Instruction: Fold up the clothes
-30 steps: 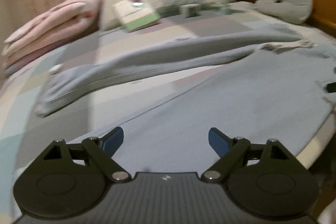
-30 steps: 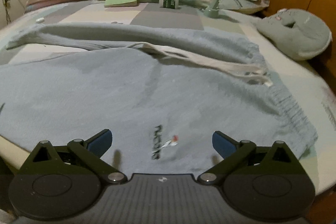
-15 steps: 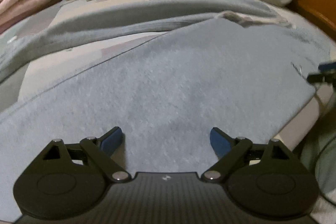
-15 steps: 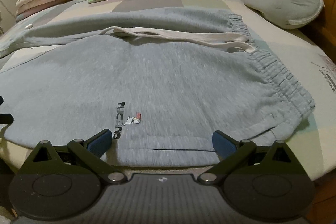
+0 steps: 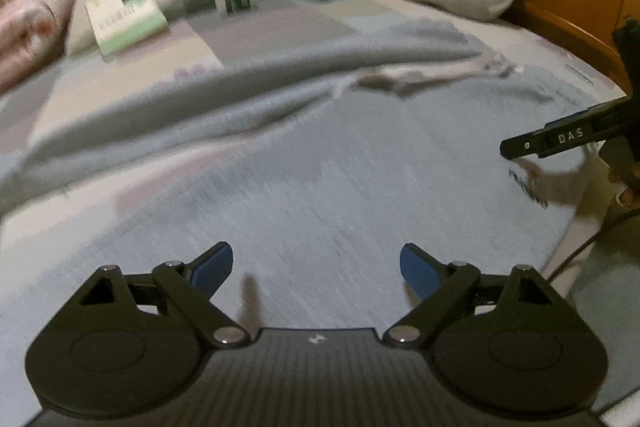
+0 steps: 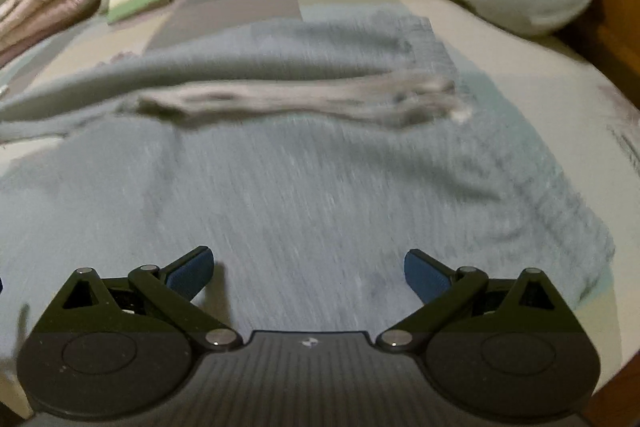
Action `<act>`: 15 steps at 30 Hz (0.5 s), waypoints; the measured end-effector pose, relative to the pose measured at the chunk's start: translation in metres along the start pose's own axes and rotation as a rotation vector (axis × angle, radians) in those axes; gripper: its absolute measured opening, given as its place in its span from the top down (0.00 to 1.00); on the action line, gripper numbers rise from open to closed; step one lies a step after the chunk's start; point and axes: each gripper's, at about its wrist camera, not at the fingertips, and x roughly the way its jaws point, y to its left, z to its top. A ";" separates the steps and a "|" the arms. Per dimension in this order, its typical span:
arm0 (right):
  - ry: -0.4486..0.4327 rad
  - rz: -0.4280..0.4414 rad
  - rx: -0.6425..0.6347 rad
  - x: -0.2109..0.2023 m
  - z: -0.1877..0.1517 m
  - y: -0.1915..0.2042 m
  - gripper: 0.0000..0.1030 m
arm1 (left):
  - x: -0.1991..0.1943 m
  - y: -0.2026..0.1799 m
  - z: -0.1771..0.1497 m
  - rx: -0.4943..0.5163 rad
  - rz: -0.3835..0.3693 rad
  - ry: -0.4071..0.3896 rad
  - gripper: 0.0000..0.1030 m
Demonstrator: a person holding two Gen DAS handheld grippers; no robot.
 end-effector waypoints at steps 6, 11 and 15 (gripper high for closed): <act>0.007 -0.018 -0.013 -0.008 -0.002 0.004 0.00 | 0.005 0.003 -0.009 -0.020 -0.039 0.028 0.10; -0.013 0.011 -0.007 -0.013 0.011 0.016 0.00 | 0.000 0.017 0.004 -0.059 -0.043 0.003 0.10; -0.045 0.037 -0.044 -0.016 0.026 0.027 0.00 | -0.004 0.025 0.017 -0.056 -0.024 -0.036 0.10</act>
